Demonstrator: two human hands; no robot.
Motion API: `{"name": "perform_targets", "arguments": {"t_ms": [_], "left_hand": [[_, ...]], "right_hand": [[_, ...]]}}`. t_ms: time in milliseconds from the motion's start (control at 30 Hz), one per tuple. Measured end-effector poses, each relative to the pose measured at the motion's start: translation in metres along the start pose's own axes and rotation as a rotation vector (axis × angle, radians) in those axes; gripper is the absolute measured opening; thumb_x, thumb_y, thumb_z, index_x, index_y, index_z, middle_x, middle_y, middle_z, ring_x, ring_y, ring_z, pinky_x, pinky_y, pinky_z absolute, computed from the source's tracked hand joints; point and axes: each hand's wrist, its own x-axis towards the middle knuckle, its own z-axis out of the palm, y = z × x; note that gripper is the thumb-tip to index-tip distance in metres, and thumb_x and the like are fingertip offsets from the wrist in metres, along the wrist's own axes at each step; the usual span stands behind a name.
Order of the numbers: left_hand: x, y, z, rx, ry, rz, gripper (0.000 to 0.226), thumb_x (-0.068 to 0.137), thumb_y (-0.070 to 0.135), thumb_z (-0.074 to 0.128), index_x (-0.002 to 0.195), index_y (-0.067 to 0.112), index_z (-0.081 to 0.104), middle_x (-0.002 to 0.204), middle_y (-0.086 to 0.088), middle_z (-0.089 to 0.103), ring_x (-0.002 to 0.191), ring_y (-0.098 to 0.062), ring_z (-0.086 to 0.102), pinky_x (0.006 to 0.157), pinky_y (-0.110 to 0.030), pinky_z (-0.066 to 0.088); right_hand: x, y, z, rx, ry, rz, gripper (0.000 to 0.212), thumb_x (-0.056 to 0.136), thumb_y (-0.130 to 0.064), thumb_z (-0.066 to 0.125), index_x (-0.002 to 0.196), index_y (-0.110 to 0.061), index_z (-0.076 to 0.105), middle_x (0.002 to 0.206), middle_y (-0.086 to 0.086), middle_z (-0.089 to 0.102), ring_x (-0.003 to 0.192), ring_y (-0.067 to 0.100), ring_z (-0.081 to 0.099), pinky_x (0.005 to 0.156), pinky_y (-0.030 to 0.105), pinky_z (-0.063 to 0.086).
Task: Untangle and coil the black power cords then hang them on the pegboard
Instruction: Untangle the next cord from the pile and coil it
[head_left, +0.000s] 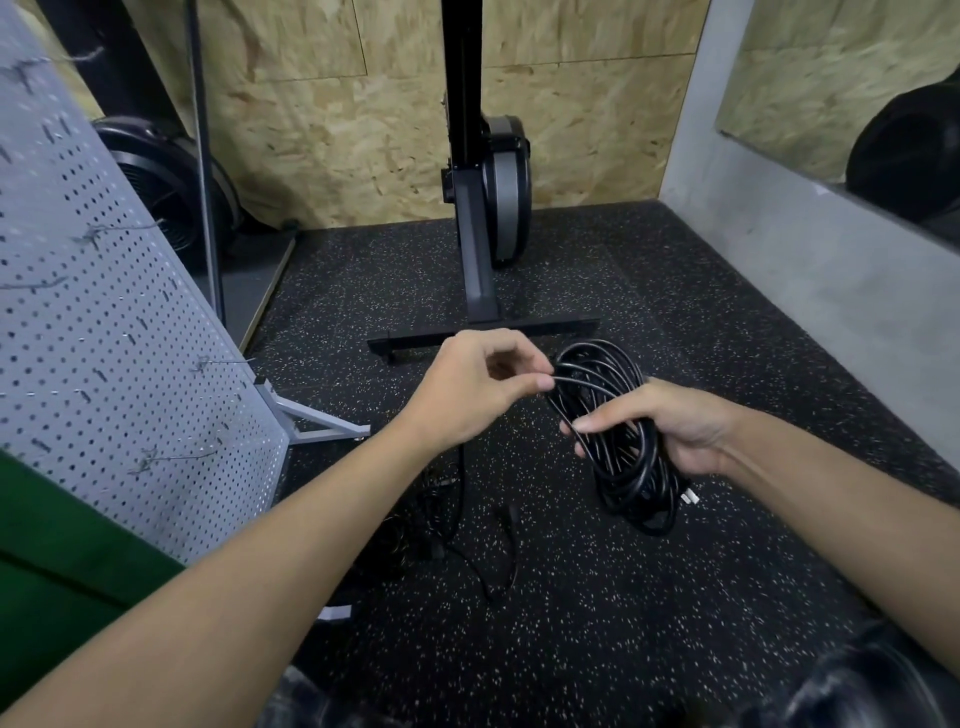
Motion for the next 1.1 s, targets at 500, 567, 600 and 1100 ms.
{"name": "perform_targets", "arguments": {"t_ms": [500,567,600,1100], "left_hand": [[0.002,0.025,0.016,0.372,0.090,0.345,0.032,0.089,0.035,0.082,0.100,0.013,0.061,0.098,0.004,0.054,0.079,-0.010,0.052,0.073,-0.026,0.049],[0.001,0.021,0.013,0.395,0.093,0.222,0.042,0.087,0.049,0.080,0.100,0.017,0.056,0.090,0.007,0.056,0.075,-0.010,0.052,0.068,-0.027,0.049],[0.001,0.018,0.008,0.336,0.071,0.142,0.044,0.086,0.052,0.081,0.100,0.019,0.055,0.084,0.006,0.060,0.071,-0.010,0.054,0.066,-0.027,0.050],[0.001,0.001,0.014,-0.317,-0.034,-0.276,0.026,0.094,0.012,0.076,0.121,0.011,0.076,0.092,-0.017,0.074,0.088,-0.022,0.077,0.078,-0.037,0.066]], "right_hand": [[0.006,-0.001,-0.003,0.005,-0.072,-0.001,0.039,0.077,-0.009,0.086,0.113,0.000,0.075,0.114,0.026,0.069,0.092,0.032,0.069,0.081,0.042,0.060],[0.006,-0.002,-0.006,-0.003,-0.024,-0.041,0.027,0.085,-0.006,0.080,0.111,-0.002,0.074,0.108,0.020,0.073,0.088,0.028,0.071,0.075,0.038,0.061],[0.006,-0.003,-0.007,-0.005,0.005,-0.055,0.025,0.087,-0.005,0.077,0.111,-0.002,0.073,0.105,0.017,0.074,0.087,0.026,0.072,0.073,0.037,0.061],[0.011,0.001,-0.014,0.099,0.290,-0.232,0.056,0.077,-0.012,0.087,0.127,-0.008,0.063,0.090,0.009,0.078,0.080,0.023,0.076,0.074,0.040,0.062]]}}
